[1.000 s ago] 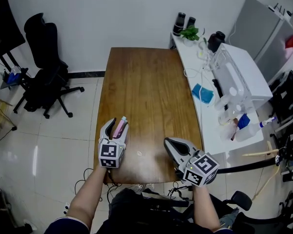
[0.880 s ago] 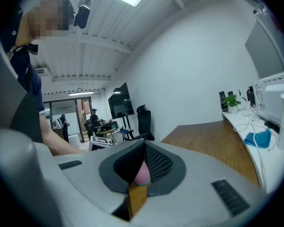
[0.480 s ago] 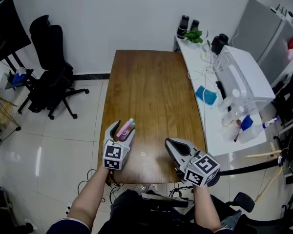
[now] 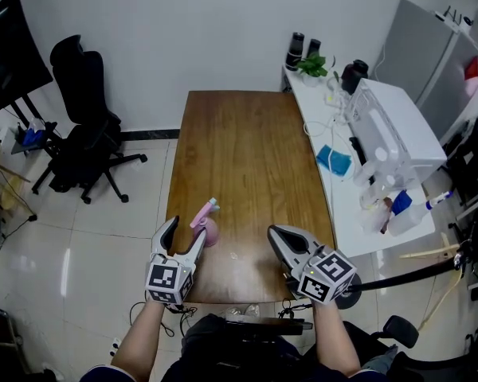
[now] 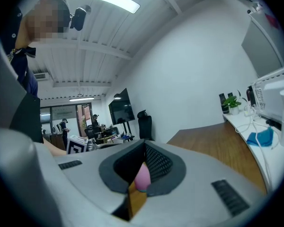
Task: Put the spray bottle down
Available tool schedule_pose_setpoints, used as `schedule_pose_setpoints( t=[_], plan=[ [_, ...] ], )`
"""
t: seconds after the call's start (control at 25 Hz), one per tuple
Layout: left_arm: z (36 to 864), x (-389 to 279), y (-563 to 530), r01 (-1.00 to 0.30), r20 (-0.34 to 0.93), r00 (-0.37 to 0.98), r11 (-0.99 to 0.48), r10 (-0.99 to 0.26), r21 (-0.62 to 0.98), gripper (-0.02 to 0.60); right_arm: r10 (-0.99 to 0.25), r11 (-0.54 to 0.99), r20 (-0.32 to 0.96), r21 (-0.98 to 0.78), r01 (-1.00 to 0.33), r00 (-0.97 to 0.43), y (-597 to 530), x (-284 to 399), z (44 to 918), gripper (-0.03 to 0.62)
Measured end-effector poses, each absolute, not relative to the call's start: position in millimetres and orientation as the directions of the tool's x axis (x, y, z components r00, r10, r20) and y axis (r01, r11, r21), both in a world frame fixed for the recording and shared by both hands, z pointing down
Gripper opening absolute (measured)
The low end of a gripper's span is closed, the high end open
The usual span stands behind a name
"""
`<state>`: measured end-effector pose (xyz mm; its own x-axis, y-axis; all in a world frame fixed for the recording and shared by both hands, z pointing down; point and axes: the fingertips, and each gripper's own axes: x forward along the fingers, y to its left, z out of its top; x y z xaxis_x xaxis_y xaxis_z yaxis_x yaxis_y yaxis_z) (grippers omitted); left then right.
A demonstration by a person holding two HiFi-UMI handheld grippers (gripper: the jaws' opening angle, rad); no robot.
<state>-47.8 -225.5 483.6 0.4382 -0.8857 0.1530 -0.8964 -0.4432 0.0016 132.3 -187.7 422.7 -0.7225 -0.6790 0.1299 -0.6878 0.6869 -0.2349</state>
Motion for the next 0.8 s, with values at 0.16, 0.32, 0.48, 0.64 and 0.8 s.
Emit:
schedule_pose_setpoints(
  t=[0.16,0.32,0.48,0.64,0.8],
  plan=[
    [466,-71,-205,-0.924,0.187,0.38,-0.381,-0.906,0.032,0.006,-0.685,0.683,0.115,-0.24,-0.69,-0.719,-190,134,422,0.0],
    [447,-66,-196,-0.901,0.169,0.433,-0.426,-0.885,0.082,0.006,-0.69,0.685,0.094,-0.236,-0.689,-0.718,-190,131,417,0.0],
    [438,-59,-196,-0.893,0.158,0.45,-0.441,-0.879,0.09,0.006,-0.694,0.682,0.105,-0.221,-0.697,-0.712,-190,129,414,0.0],
    [433,-53,-199,-0.895,0.171,0.446,-0.442,-0.878,0.062,0.006,-0.697,0.679,0.105,-0.22,-0.7,-0.71,-188,132,413,0.0],
    [432,-51,-202,-0.891,0.175,0.454,-0.449,-0.873,0.07,0.006,-0.698,0.679,0.107,-0.218,-0.702,-0.708,-187,133,412,0.0]
  ],
)
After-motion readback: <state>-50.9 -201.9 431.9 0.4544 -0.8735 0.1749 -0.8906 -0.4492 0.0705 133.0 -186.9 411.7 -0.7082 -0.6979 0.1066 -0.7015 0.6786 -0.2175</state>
